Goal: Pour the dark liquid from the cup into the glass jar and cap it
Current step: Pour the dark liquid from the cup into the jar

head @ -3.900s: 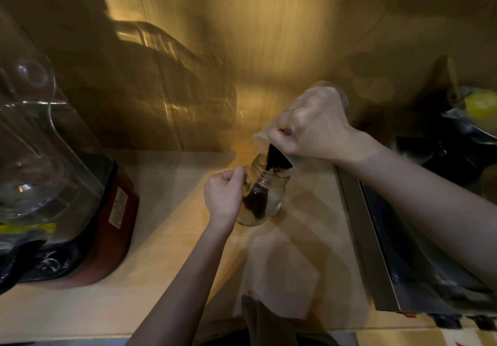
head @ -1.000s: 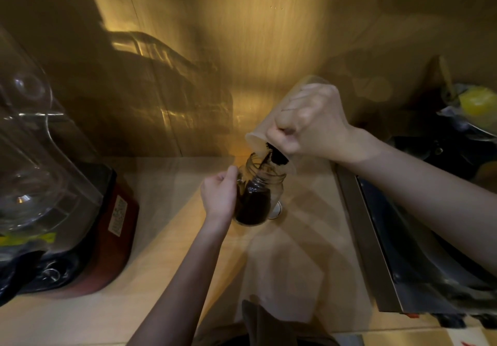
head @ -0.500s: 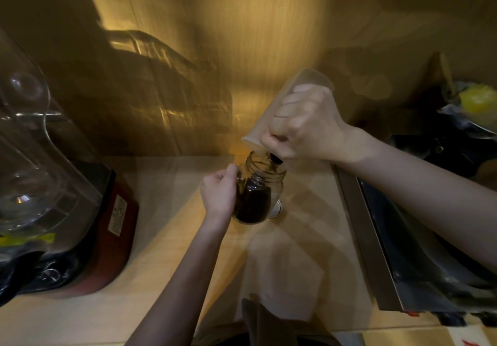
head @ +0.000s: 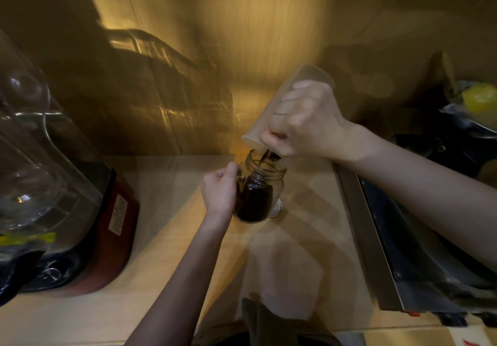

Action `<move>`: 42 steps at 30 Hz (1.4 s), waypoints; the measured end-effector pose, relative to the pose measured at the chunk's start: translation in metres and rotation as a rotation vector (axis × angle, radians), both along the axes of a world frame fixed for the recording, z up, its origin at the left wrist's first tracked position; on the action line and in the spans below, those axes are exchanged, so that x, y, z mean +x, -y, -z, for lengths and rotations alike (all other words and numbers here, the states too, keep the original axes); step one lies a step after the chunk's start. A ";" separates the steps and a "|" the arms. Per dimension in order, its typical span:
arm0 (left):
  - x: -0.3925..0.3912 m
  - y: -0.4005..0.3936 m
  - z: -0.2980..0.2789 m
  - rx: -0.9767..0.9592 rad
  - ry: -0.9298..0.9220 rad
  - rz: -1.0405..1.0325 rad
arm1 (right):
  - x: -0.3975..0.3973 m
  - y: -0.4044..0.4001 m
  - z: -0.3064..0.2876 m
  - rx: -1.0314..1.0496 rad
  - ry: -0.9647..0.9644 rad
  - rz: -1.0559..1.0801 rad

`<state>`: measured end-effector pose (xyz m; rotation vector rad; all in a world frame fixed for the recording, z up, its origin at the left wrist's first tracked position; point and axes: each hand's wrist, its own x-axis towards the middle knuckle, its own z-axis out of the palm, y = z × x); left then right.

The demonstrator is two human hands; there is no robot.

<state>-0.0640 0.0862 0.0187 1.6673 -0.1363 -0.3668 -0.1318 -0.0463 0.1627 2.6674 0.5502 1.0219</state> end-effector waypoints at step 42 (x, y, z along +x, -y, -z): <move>-0.003 0.002 -0.007 -0.043 -0.035 0.013 | -0.002 0.002 -0.007 -0.089 0.032 -0.035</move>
